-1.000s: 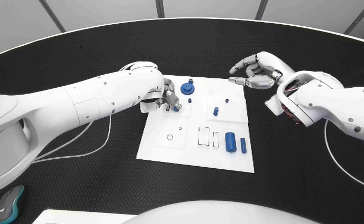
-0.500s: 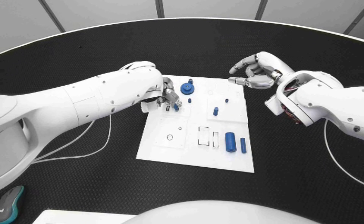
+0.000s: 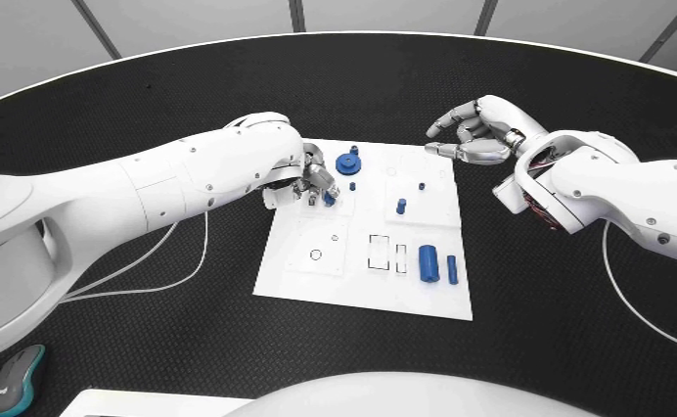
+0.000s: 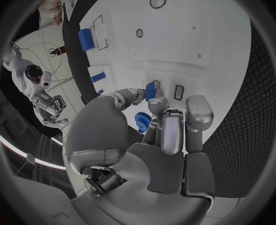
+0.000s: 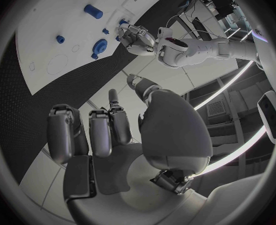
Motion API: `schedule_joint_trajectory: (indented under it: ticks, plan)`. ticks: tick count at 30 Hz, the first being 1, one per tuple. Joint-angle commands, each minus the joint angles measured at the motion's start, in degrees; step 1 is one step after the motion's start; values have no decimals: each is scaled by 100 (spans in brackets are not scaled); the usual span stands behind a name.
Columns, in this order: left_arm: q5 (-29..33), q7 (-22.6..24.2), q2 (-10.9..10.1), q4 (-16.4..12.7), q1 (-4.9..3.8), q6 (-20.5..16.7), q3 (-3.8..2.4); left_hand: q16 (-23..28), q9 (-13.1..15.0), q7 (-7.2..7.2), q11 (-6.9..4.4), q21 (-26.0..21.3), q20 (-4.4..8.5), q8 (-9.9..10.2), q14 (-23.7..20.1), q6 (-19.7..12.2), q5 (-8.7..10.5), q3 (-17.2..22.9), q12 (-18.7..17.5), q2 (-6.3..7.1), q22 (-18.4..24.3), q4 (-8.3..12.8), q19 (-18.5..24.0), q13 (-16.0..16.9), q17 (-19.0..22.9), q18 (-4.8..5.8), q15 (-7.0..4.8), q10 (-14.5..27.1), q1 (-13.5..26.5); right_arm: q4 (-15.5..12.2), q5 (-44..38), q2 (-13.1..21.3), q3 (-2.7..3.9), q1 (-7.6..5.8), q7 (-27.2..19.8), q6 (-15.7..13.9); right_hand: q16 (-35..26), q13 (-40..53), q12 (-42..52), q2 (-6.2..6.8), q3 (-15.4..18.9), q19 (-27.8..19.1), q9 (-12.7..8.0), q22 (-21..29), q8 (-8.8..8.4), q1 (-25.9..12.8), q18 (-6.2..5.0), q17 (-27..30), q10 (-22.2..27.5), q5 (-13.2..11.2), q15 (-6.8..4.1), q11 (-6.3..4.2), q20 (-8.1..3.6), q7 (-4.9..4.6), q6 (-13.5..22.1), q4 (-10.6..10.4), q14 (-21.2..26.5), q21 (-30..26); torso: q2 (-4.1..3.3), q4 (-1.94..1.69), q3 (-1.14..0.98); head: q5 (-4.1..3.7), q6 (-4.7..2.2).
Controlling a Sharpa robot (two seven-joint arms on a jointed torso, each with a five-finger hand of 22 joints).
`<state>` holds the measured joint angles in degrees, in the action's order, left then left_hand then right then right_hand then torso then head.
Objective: Assemble the parts on the task board
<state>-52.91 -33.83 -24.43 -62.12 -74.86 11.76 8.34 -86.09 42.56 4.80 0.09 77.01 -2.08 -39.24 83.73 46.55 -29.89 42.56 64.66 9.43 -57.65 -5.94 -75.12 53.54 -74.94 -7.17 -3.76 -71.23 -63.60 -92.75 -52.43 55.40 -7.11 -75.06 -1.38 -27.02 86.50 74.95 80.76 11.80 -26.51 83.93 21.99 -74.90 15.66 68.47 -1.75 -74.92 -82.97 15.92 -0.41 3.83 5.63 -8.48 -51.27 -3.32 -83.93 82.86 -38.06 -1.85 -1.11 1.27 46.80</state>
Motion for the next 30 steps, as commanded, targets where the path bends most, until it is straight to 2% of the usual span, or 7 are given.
schedule_joint_trajectory:
  ticks: [1,17,30]
  plan:
    - [3,13,-9,1,0,-4,0,-21,-2,28,23,-14,-29,22,444,29,-4,783,-32,-118,-13,803,20,-7,-852,86,32,6,-106,2,0,0,0,0,1,3,-20,710,12,-16,-10,186,5,-743,33,4,-50,-802,-12,40,-29,-22,-43,-7,39,-33,-428,-34,1,-1,2,-2,2]
    - [5,53,-84,-84,0,-124,0,-26,55,6,6,24,-37,-62,445,155,-50,871,232,-33,-57,907,6,298,-861,87,20,-190,-119,7,0,1,-1,0,-6,7,-23,707,9,-18,-16,183,6,-736,42,9,-52,-798,-10,70,-30,-23,-44,-7,44,-34,-427,-43,2,-3,9,6,10]
    - [4,20,-108,-109,0,37,0,-26,81,-11,-9,36,-30,-110,445,182,-81,900,338,-3,-72,915,1,414,-861,89,9,-266,-96,7,0,1,-1,1,-9,11,-19,710,13,-19,-19,188,7,-743,46,10,-50,-806,-12,84,-30,-23,-44,-7,46,-35,-429,-36,4,-2,6,20,15]
